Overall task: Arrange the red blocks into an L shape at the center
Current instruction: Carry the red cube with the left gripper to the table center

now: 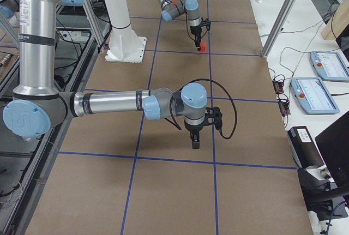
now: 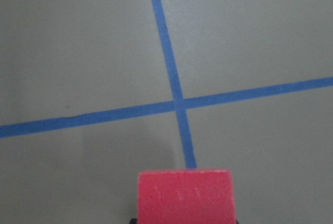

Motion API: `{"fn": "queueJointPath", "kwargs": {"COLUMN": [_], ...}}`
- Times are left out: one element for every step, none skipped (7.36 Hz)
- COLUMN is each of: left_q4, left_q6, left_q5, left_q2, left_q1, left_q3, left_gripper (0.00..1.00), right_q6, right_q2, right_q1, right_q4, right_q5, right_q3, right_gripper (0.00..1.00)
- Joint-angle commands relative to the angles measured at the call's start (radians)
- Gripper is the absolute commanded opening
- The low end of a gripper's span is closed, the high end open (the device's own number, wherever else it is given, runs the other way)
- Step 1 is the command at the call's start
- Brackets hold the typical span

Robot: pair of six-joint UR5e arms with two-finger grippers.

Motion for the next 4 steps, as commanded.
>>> {"fn": "queueJointPath", "kwargs": {"left_q4": [0.055, 0.057, 0.057, 0.055], "left_q6": [-0.034, -0.041, -0.065, -0.079], "left_q5": [0.001, 0.001, 0.000, 0.000], "left_q2": [-0.010, -0.010, -0.012, -0.012], "left_q1": [0.001, 0.004, 0.007, 0.010], "left_q3": [0.009, 0.011, 0.017, 0.019], "left_gripper": [0.00, 0.00, 0.07, 0.25], "right_q6": [0.000, 0.000, -0.001, 0.000], "right_q2": [0.001, 0.001, 0.001, 0.001], "right_q1": [0.000, 0.000, 0.000, 0.000], "right_q4": [0.000, 0.000, 0.000, 0.000], "right_q5": [0.000, 0.000, 0.000, 0.000], "right_q3": [0.001, 0.001, 0.001, 0.003], "right_gripper": [0.99, 0.99, 0.99, 0.99]}}
